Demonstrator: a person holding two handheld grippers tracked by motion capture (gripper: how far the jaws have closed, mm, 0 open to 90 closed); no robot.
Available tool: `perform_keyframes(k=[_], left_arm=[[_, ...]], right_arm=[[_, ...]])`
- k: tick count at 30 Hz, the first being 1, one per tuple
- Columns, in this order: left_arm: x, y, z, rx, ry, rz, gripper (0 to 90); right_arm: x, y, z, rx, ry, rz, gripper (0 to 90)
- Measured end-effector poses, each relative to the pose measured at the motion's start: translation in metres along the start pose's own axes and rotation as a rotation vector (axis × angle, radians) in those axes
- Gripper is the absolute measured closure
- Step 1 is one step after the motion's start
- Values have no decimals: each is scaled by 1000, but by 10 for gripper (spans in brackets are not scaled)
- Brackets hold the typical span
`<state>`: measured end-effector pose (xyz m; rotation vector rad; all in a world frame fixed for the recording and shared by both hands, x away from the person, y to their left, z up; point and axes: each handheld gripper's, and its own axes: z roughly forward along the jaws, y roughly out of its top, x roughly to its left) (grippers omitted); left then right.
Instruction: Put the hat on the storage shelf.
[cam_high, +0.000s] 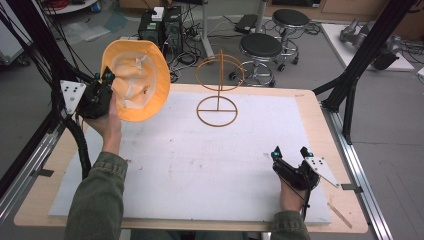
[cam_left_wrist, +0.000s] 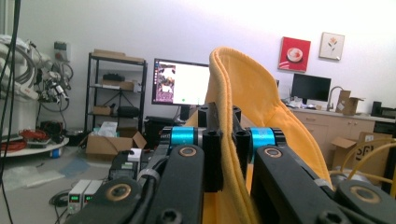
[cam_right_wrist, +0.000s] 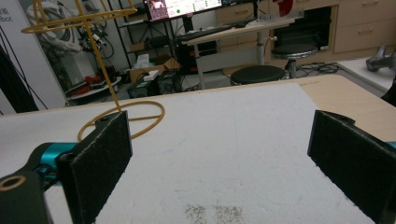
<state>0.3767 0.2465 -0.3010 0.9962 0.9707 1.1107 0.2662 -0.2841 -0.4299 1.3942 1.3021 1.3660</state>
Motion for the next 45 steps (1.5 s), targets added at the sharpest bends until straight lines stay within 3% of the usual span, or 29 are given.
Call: perform_keyframes(k=[4, 10, 16, 17, 22, 23, 24, 30, 32, 33, 35, 40, 43, 45], left_arm=[[-8, 7, 9, -28, 7, -32, 873], [-30, 20, 38, -30, 2, 22, 873], [-39, 31, 66, -19, 26, 55, 873], [-41, 36, 75, -21, 32, 77, 874], [-45, 40, 90, -25, 40, 89, 873], [-48, 39, 93, -24, 38, 112, 873], [-56, 36, 98, -19, 29, 167, 872], [-79, 34, 107, -19, 8, 207, 872], [-93, 36, 111, -25, -15, 261, 871], [-93, 36, 111, -25, -15, 261, 871], [-107, 35, 114, -24, -28, 306, 871], [-124, 33, 116, -33, -54, 312, 871], [-143, 26, 117, -35, -111, 339, 871], [-147, 25, 117, -35, -128, 343, 871]], right_arm=[[0, 0, 0, -1, 3, 10, 53], [0, 1, 2, 2, 7, 18, 53], [0, 2, 1, 3, 8, 24, 54], [0, 2, 0, 3, 11, 32, 54], [-1, 2, 0, 1, 6, 28, 54], [-1, 1, 0, 2, -1, 40, 54], [-1, 1, 0, 5, -1, 50, 54], [1, 0, 2, 9, 5, 42, 54], [1, 0, 4, 5, 9, 28, 54], [1, 0, 4, 4, 7, 26, 54], [0, 0, 4, 0, 5, 31, 54], [0, 0, 3, 1, 6, 33, 54], [1, 0, 3, 3, 6, 33, 54], [1, 0, 3, 10, 8, 35, 54]])
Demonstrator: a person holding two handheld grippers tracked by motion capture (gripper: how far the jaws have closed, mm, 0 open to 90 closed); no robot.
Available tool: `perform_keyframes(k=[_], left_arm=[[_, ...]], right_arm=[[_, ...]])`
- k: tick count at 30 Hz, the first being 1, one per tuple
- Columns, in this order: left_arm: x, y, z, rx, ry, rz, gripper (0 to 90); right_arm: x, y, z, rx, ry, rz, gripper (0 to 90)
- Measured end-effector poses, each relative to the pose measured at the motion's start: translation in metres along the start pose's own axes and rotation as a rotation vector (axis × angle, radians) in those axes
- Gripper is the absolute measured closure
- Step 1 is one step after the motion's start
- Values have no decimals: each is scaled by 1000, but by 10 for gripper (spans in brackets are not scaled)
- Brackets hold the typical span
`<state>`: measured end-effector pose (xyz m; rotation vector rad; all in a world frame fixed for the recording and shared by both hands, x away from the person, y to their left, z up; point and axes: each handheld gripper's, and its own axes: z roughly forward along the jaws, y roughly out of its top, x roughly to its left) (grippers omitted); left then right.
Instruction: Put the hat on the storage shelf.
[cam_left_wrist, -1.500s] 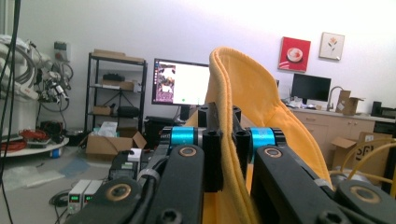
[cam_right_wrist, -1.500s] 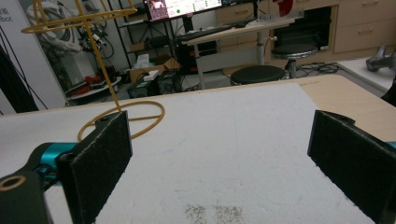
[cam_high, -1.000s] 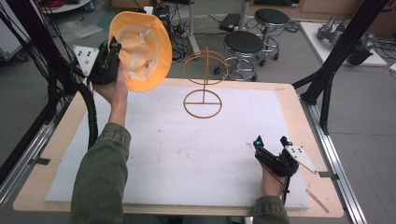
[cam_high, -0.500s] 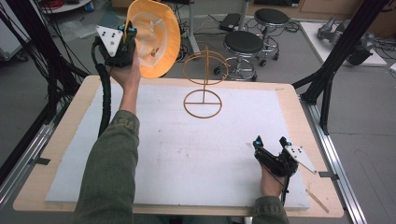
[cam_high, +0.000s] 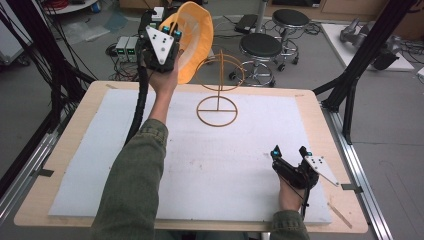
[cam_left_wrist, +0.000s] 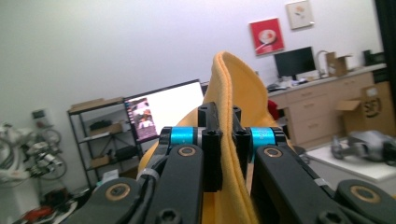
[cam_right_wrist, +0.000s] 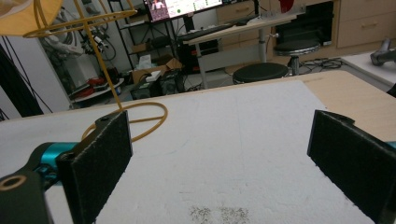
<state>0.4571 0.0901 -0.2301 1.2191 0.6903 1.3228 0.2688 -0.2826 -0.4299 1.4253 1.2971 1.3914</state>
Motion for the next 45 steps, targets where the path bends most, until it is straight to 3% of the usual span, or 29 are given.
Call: perform_keyframes(k=[6, 7, 9, 10, 13, 15, 16, 20, 22, 23, 25, 26, 30, 33, 40, 44, 45], left_arm=[[-29, 6, 3, -36, -86, -10, 871], [-29, 6, 3, -36, -86, -10, 871], [-43, 10, 6, -36, -137, 2, 871], [-43, 10, 6, -36, -137, 2, 871], [-58, 10, 8, -39, -183, 11, 871], [-75, 9, 11, -35, -235, 15, 871], [-75, 9, 11, -35, -235, 15, 871], [-98, 5, 15, -24, -338, 37, 871], [-109, 0, 17, -8, -399, 76, 871], [-118, -4, 19, 11, -452, 104, 872], [-125, -10, 20, 32, -497, 114, 871], [-125, -10, 20, 32, -497, 114, 871], [-136, -19, 22, 86, -562, 164, 871], [-143, -28, 22, 137, -592, 214, 871], [-151, -44, 18, 186, -602, 248, 870], [-159, -56, 17, 244, -634, 313, 869], [-159, -56, 17, 244, -634, 313, 869]], right_arm=[[-1, 0, 1, -3, -1, 4, 54], [-1, 0, 1, -3, -1, 4, 54], [-2, 0, 1, -6, -3, 7, 54], [-2, 0, 1, -6, -3, 7, 54], [-1, 0, 1, 0, -1, 15, 54], [-1, 0, 1, -3, 1, 18, 54], [-1, 0, 1, -3, 1, 18, 54], [-2, 0, 1, -4, 0, 19, 54], [-3, 0, 0, -4, -1, 21, 54], [-3, 0, 0, -6, 1, 29, 54], [-3, 0, 0, -3, 0, 37, 54], [-3, 0, 0, -3, 0, 37, 54], [-4, 0, -1, -6, -2, 36, 54], [-3, 0, -1, -5, 0, 35, 54], [-3, -1, 0, 1, 1, 30, 54], [-2, 0, 0, -12, 2, 16, 54], [-2, 0, -1, -13, 1, 13, 54]])
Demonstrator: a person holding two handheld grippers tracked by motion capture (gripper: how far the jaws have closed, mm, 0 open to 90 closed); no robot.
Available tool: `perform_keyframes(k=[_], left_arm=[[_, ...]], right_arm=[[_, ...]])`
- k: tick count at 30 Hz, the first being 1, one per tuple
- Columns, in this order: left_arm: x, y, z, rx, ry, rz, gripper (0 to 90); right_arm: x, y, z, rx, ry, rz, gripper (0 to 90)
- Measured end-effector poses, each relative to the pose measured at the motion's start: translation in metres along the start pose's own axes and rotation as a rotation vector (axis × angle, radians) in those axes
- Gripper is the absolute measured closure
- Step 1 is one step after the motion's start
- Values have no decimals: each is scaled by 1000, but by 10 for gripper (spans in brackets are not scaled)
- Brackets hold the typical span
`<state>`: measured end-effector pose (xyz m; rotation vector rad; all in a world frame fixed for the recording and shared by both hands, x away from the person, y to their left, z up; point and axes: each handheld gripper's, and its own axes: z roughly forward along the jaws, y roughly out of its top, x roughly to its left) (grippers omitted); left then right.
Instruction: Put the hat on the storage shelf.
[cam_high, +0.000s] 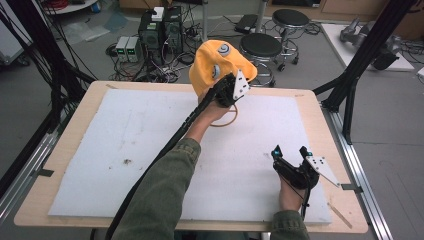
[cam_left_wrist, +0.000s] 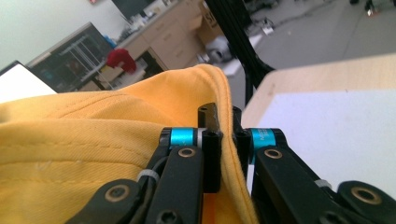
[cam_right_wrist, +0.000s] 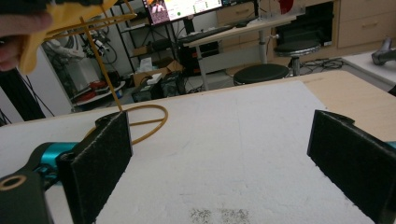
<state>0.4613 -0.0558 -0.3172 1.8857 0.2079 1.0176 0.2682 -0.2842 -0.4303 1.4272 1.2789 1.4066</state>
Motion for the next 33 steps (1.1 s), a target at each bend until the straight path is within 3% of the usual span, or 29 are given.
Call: perform_keyframes(k=[2, 12, 15, 18, 24, 29, 33], left_arm=[[-3, -4, 1, 24, -14, -6, 868], [-2, -11, -1, 13, -37, -55, 827], [-3, -11, -1, 13, -45, -69, 756], [-5, -8, -2, 3, -57, -91, 580], [-7, 1, -9, -35, -50, -78, 428], [-3, 5, -14, -62, -53, -114, 389], [-4, 8, -17, -79, -66, -120, 388]], right_arm=[[0, 0, 0, 0, 0, -2, 54], [0, 0, 0, 3, -3, -4, 54], [0, 0, 0, 2, -4, -5, 54], [0, 0, 0, 0, -4, -14, 54], [-1, 1, -1, -4, -8, -21, 54], [0, 0, 0, -5, -7, -21, 54], [0, 0, 0, -11, -10, -20, 54]])
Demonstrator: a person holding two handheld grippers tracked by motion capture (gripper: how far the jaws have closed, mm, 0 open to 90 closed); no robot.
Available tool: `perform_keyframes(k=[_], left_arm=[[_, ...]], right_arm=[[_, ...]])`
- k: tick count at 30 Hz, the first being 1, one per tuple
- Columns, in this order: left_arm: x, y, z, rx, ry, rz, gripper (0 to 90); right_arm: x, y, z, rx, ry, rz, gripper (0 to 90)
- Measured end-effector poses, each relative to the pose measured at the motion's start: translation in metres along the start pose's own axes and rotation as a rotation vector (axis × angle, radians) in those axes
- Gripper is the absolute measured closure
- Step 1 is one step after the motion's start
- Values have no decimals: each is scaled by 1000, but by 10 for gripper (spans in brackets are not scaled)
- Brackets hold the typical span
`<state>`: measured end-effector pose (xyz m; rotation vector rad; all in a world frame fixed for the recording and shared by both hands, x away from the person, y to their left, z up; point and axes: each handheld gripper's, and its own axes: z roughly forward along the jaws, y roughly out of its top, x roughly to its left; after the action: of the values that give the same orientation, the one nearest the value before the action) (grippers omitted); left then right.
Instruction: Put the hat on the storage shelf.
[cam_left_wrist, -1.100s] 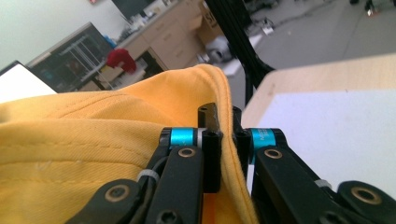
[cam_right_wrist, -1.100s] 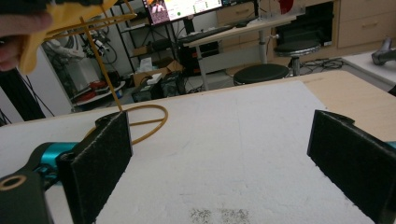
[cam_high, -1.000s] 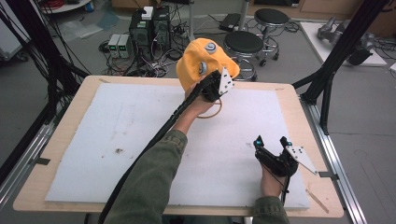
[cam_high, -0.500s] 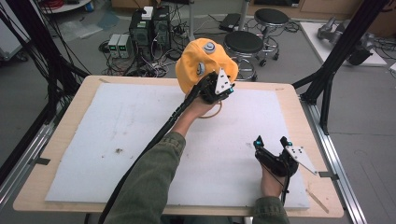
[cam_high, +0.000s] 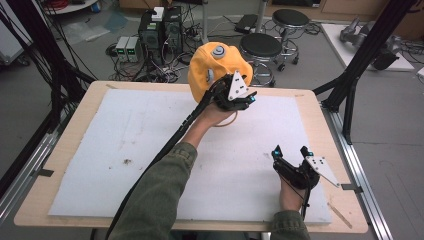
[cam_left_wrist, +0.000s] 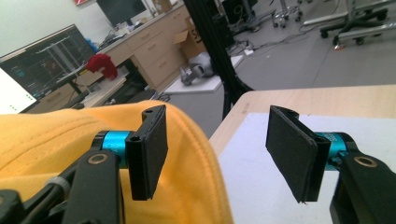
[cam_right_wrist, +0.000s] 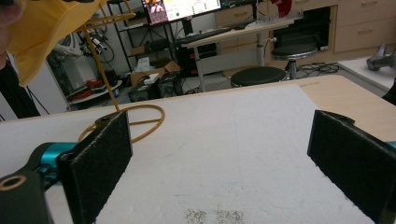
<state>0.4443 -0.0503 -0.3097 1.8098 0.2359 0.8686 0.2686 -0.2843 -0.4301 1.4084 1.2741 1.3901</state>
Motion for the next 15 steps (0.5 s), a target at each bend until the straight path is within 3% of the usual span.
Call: perform_keyframes(k=[7, 15], left_arm=[[-2, 6, -4, -44, -14, -33, 382], [6, 9, -17, -102, 1, -124, 354]], right_arm=[[0, 0, -1, 5, 1, -1, 54], [-2, 1, -1, 3, -7, 8, 53]])
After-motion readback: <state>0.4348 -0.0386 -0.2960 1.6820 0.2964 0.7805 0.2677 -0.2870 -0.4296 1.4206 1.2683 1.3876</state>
